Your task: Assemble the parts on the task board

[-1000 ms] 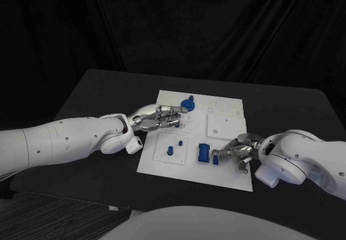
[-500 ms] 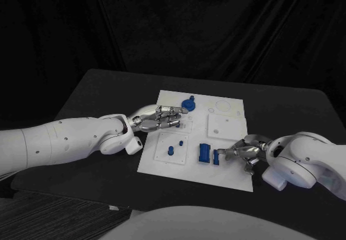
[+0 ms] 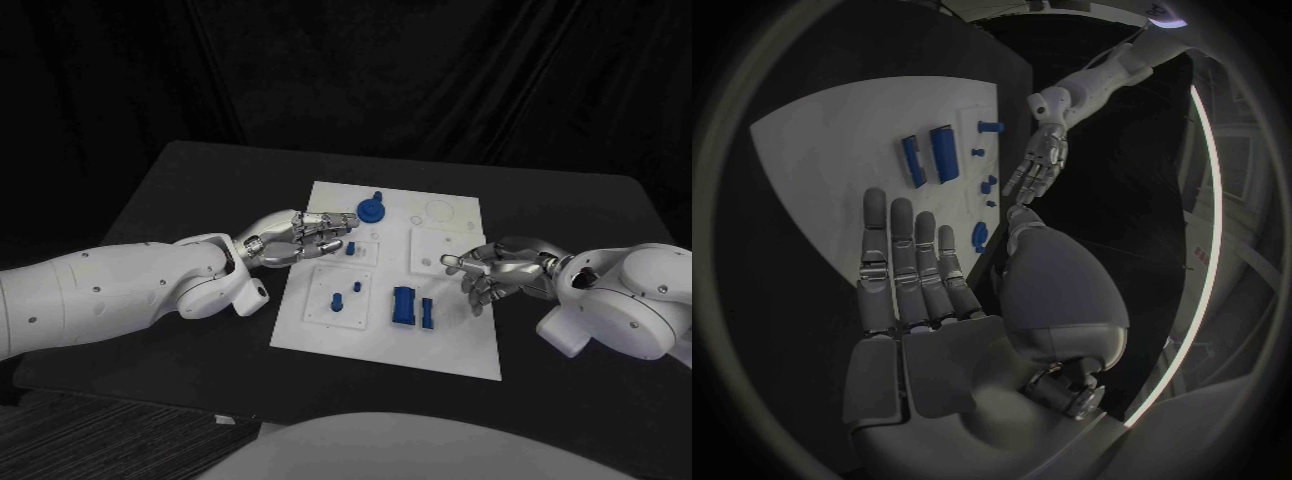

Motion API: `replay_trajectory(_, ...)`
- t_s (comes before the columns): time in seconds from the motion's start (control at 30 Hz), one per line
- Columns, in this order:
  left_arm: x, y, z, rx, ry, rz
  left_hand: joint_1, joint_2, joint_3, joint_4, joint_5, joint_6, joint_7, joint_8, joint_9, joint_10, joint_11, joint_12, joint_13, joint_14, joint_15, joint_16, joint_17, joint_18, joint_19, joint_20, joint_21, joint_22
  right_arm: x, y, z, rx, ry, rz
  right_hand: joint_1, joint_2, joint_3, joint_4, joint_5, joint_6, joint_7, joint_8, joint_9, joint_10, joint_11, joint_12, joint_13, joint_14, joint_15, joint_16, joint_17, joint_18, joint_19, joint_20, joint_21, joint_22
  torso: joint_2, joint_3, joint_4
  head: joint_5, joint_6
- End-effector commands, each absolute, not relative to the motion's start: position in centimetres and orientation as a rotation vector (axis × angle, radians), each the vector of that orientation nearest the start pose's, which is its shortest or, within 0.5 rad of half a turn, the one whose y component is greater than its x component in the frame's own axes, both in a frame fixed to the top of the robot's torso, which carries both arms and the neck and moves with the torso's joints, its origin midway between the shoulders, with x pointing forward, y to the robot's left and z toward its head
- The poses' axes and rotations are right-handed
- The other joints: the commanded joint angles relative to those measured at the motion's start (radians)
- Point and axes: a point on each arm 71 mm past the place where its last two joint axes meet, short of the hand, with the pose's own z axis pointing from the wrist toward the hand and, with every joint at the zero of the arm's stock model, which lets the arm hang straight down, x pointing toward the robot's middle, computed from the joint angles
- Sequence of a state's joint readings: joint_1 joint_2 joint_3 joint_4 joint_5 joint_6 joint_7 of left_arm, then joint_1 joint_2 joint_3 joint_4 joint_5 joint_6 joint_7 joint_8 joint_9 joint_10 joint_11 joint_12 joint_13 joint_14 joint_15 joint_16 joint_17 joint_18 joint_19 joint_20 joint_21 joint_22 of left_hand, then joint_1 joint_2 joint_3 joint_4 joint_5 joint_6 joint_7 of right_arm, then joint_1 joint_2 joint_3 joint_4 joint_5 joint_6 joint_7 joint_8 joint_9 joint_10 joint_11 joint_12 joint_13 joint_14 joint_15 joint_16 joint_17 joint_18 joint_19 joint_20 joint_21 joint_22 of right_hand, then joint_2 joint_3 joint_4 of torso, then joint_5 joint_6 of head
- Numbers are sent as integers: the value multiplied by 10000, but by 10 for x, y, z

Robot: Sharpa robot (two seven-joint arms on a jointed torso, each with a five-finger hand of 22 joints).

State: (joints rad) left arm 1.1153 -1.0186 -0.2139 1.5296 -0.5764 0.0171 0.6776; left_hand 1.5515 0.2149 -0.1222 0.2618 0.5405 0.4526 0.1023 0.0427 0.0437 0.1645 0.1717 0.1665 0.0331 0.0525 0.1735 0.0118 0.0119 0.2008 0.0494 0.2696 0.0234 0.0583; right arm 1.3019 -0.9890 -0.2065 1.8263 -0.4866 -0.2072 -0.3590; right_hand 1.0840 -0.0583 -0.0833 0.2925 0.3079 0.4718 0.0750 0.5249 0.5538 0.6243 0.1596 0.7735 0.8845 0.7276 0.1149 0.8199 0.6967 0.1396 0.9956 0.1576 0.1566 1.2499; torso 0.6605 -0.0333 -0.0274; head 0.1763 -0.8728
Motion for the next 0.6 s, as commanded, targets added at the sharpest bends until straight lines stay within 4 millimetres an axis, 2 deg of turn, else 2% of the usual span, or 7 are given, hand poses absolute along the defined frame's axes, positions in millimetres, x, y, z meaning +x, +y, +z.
replay_trajectory(0.03, 413, 265, -240, -4374, 15856, -17394, 102, -49, 185, -81, 162, 177, 23, 89, 54, 44, -44, 216, 59, 123, -40, 156, 46, -307, 77, -2, 183, 159, 406, -182, -202, 8838, 22206, 13063, 509, 32, -413, -50, -205, -129, -146, 264, -301, -819, 144, -384, -479, -864, 78, -494, -438, -73, 735, 83, 201, 4, -29, -2, -1, -92, 2)
replay_trajectory(0.27, 416, 272, -219, -4828, 15136, -17497, 109, -60, 215, -80, 175, 301, 97, 105, 64, 95, -52, 268, 67, 130, -51, 160, 47, -292, 89, 0, 192, 168, 415, -172, -192, 9717, 19811, 16175, 1826, 301, -846, -180, -151, 1190, -247, 1134, -867, -216, -528, 1510, -627, 68, -533, 663, -552, 403, 1600, -52, 1086, 503, -262, 41, -122, -90, 2)
replay_trajectory(0.33, 418, 273, -212, -5064, 14880, -17591, 105, -67, 232, -71, 174, 371, 141, 114, 69, 122, -62, 291, 70, 142, -73, 166, 50, -277, 116, -5, 211, 194, 418, -172, -192, 9932, 19005, 16383, 2686, 560, -1254, -188, -28, 2332, 32, 2327, -833, 662, -1017, 4185, 297, 417, -929, 2997, 491, -212, 3123, -364, 6647, 1702, -365, 70, -188, -60, 2)
replay_trajectory(0.37, 420, 274, -210, -5180, 14777, -17637, 104, -69, 237, -69, 174, 382, 153, 115, 70, 130, -68, 298, 71, 148, -78, 169, 51, -273, 125, -7, 218, 203, 419, -173, -192, 10014, 18691, 16389, 2827, 613, -1348, -175, 119, 2875, 26, 2841, -642, 3357, -1224, 5696, 2218, 1410, -1082, 3946, 1377, -614, 4032, -422, 9473, 2207, -386, 75, -202, -62, 2)
replay_trajectory(0.43, 422, 274, -206, -5430, 14560, -17732, 85, -75, 259, -35, 166, 428, 193, 111, 69, 146, -96, 314, 70, 147, -127, 169, 51, -254, 182, -48, 259, 252, 420, -175, -195, 10155, 18066, 16393, 2980, 717, -1505, -89, 327, 3450, -111, 3254, -512, 5428, -1387, 6662, 3634, 3141, -1266, 5105, 2917, -981, 4802, -494, 11934, 2667, -475, 101, -268, 3, 2)
replay_trajectory(0.5, 426, 273, -204, -5666, 14365, -17834, 70, -98, 296, 11, 157, 492, 260, 104, 68, 139, -183, 316, 66, 123, -228, 159, 45, -246, 269, -150, 319, 311, 421, -177, -198, 10235, 17460, 16426, 2938, 816, -1761, -61, 334, 3941, -225, 3179, -629, 5958, -1528, 6724, 3774, 3725, -1412, 5223, 3081, -924, 4554, -628, 11978, 2606, -527, 114, -313, 63, 2)
replay_trajectory(0.6, 431, 270, -203, -5949, 14204, -17986, 51, -104, 316, 61, 144, 546, 325, 105, 71, 128, -259, 324, 66, 83, -287, 141, 37, -250, 260, -204, 314, 292, 422, -181, -203, 10230, 16640, 16456, 2670, 1008, -2421, -122, 323, 4085, 10, 1858, -1530, 2285, -1288, 2690, -1626, 2112, -1217, 1827, -826, 370, -647, -442, 5134, 193, -668, 162, -429, 157, 2)
